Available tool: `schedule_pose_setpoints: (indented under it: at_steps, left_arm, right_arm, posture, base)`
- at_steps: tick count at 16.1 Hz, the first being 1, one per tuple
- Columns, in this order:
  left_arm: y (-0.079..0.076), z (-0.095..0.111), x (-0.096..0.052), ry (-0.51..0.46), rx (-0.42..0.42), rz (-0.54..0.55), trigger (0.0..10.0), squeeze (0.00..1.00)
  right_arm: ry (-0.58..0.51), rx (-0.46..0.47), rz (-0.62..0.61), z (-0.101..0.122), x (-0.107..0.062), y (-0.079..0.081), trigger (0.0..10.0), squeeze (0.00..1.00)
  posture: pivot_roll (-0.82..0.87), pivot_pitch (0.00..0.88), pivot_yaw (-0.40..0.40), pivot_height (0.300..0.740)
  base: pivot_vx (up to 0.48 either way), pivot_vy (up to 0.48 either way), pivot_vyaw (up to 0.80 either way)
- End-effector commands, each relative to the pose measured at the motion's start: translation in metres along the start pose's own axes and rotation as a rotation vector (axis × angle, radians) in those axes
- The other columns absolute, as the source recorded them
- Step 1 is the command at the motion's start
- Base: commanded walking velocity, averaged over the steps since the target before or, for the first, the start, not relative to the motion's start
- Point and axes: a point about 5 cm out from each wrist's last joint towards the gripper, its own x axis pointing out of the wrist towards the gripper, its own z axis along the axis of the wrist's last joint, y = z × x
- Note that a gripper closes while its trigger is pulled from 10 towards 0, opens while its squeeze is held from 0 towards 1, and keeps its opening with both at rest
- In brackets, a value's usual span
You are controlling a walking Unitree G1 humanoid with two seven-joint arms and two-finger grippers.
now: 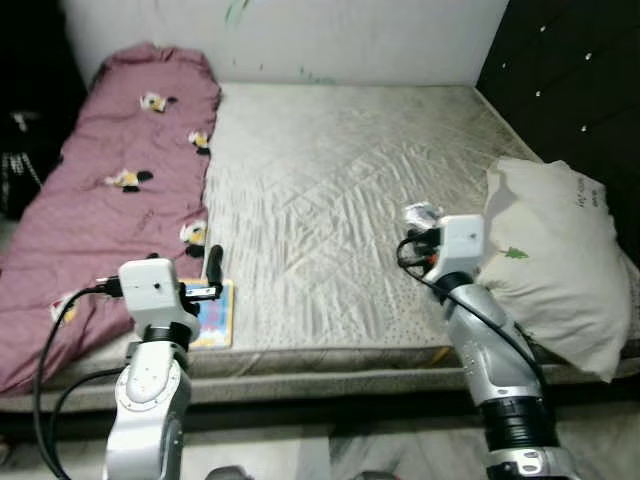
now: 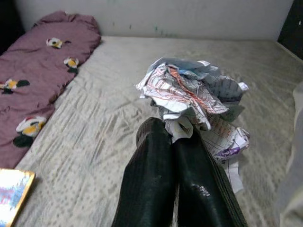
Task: Clean up the room
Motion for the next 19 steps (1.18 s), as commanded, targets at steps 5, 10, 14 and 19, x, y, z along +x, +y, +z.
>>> schedule_pose_setpoints:
  at_steps: [5,10,14,19]
  left_arm:
    - [0.0113,-0.0012,0.0004,0.021,0.019,0.067,10.0,0.0]
    - [0.0103,-0.0015,0.0002,0.025,0.012,0.057,10.0,0.0]
    - [0.0096,-0.0013,0.0007,0.024,0.013,0.054,10.0,0.0]
    - [0.0097,-0.0014,0.0011,0.024,0.011,0.058,10.0,0.0]
  right_arm:
    - [-0.014,0.002,0.027,0.0048,0.0044,0.0107,10.0,0.0]
    - [-0.013,0.006,0.024,0.0041,0.0044,0.0106,10.0,0.0]
    - [-0.01,0.002,0.028,0.0037,0.0045,0.0106,10.0,0.0]
    - [-0.006,-0.004,0.036,0.003,0.0055,0.0112,10.0,0.0]
  posture:
    - [0.01,0.0,-0.059,0.74]
    - [0.01,0.0,-0.054,0.74]
    - [0.01,0.0,-0.056,0.74]
    - [0.01,0.0,-0.058,0.74]
  base:
    - [0.055,0.0,0.0]
    - [0.0,0.384,-0.4]
    - [0.0,0.48,0.0]
    - [0.0,0.48,0.0]
